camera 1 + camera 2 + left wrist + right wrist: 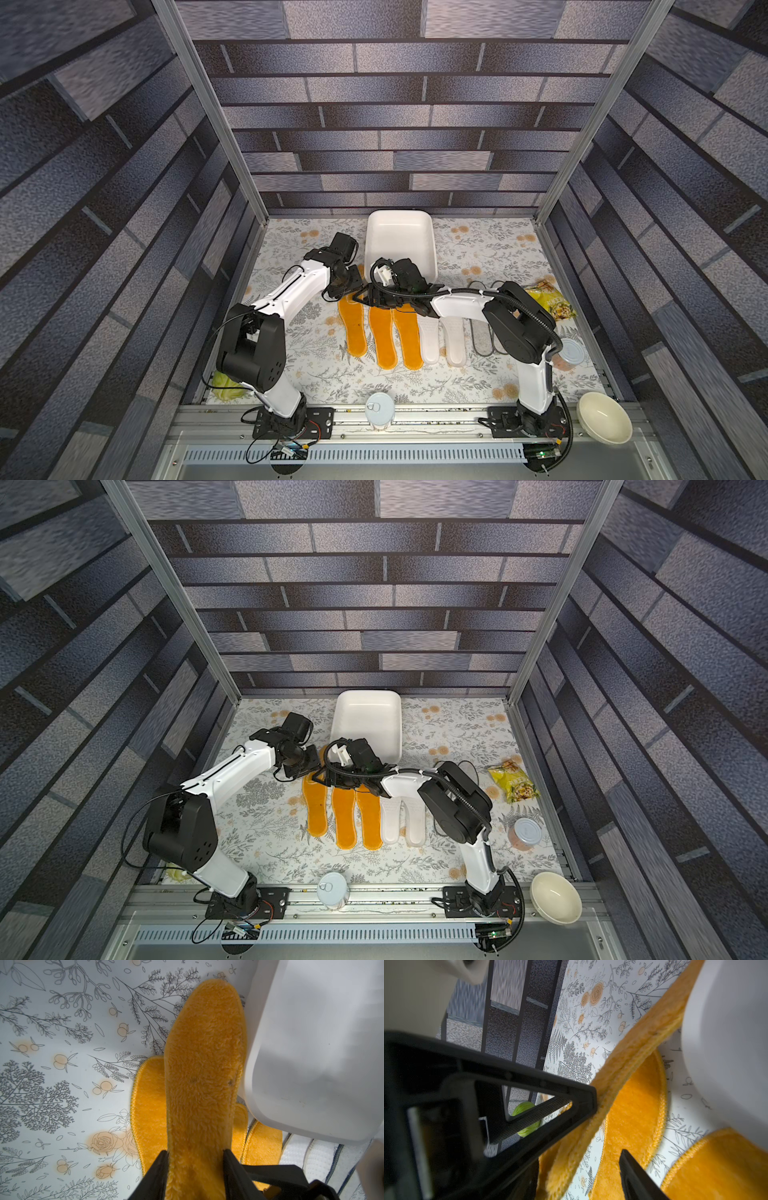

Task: Put the insoles into the storage box
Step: Pick up the insole from the center of the board.

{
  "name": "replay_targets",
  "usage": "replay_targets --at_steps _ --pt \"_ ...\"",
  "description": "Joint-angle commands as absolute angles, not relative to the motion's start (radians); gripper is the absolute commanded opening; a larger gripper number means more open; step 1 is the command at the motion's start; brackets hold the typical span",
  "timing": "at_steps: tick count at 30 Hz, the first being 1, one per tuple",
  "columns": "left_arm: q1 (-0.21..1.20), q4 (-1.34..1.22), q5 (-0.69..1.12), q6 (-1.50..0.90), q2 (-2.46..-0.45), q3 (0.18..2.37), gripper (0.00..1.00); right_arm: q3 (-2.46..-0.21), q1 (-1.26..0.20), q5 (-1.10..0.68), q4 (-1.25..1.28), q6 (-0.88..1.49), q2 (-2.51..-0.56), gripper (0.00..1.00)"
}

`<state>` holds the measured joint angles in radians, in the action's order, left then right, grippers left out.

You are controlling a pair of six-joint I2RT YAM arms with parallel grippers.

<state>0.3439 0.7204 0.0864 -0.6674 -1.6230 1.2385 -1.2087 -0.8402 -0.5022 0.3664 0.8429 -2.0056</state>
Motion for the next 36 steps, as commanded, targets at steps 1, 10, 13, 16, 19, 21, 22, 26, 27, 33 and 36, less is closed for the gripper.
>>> replay_targets --at_steps 1,10,13,16,19,21,22,26,27,33,36 --pt "0.356 0.727 0.068 -0.689 -1.638 1.227 0.45 -1.203 -0.847 -0.467 0.344 0.854 -2.014 0.61" --pt "0.365 0.723 0.066 -0.694 -1.641 1.226 0.46 -1.206 -0.846 -0.457 0.354 0.866 -2.017 0.45" --pt "0.365 0.723 0.066 -0.695 -1.640 1.222 0.45 -1.210 -0.846 -0.461 0.353 0.866 -2.016 0.34" --pt "0.366 0.721 0.067 -0.694 -1.638 1.220 0.46 -1.213 -0.846 -0.466 0.350 0.865 -2.051 0.25" --pt "0.365 0.723 0.064 -0.695 -1.637 1.218 0.46 -1.216 -0.846 -0.483 0.351 0.864 -2.059 0.10" --pt "0.363 0.725 0.064 -0.694 -1.635 1.217 0.48 -1.215 -0.846 -0.490 0.356 0.863 -2.061 0.04" --pt "0.361 0.726 0.062 -0.695 -1.635 1.218 0.51 -1.212 -0.846 -0.489 0.357 0.859 -2.060 0.03" --pt "0.342 0.721 0.069 -0.701 -1.620 1.209 0.59 -1.189 -0.846 -0.481 0.377 0.836 -2.044 0.00" --pt "0.334 0.717 0.071 -0.705 -1.613 1.203 0.60 -1.181 -0.846 -0.485 0.392 0.828 -2.038 0.00" --pt "0.248 0.667 0.121 -0.721 -1.542 1.141 0.64 -1.151 -0.846 -0.509 0.411 0.787 -1.986 0.00" --pt "0.196 0.660 0.129 -0.718 -1.502 1.121 0.70 -1.139 -0.847 -0.543 0.419 0.760 -1.963 0.00"
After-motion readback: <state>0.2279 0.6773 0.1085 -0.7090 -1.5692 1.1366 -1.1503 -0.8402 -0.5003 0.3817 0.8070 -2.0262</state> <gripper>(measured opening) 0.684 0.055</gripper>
